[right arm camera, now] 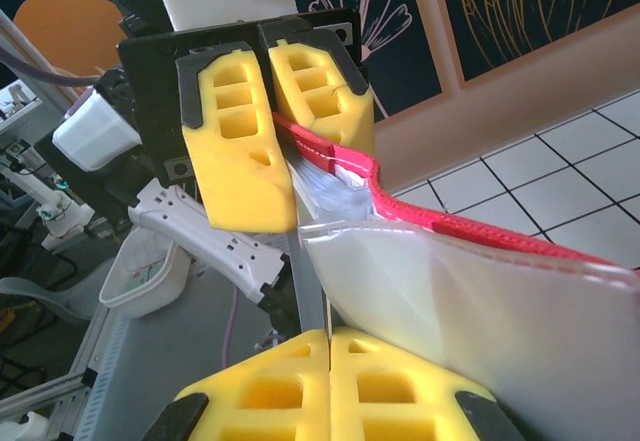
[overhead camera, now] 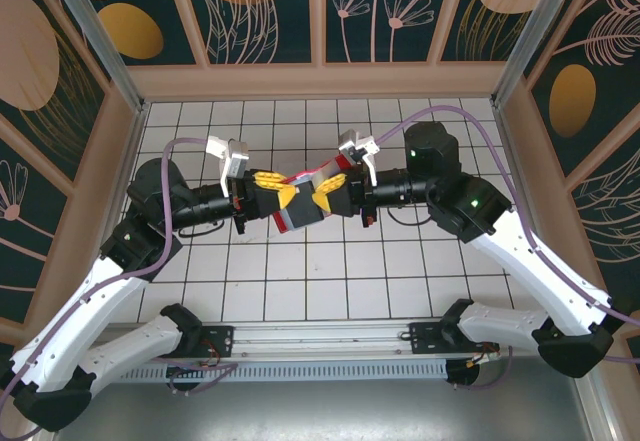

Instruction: Take the credit cards out of the card holder

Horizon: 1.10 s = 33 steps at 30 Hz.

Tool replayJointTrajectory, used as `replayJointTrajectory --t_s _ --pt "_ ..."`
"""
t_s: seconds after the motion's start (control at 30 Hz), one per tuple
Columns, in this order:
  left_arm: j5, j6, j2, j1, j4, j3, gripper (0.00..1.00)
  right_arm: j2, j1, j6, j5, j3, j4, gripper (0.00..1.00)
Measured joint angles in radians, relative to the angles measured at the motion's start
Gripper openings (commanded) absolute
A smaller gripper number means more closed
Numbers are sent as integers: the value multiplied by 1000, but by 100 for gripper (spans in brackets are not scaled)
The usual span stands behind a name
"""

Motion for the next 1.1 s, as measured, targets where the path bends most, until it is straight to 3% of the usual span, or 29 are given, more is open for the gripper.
replayJointTrajectory --t_s 0.17,0.73,1.1 --pt "5 0 0 0 0 0 2 -2 0 4 -11 -9 12 12" --pt "31 0 -11 -3 8 0 5 -10 4 3 -58 -11 25 0" --pt "56 2 -21 -5 12 0 10 -24 16 -5 -61 -14 28 0"
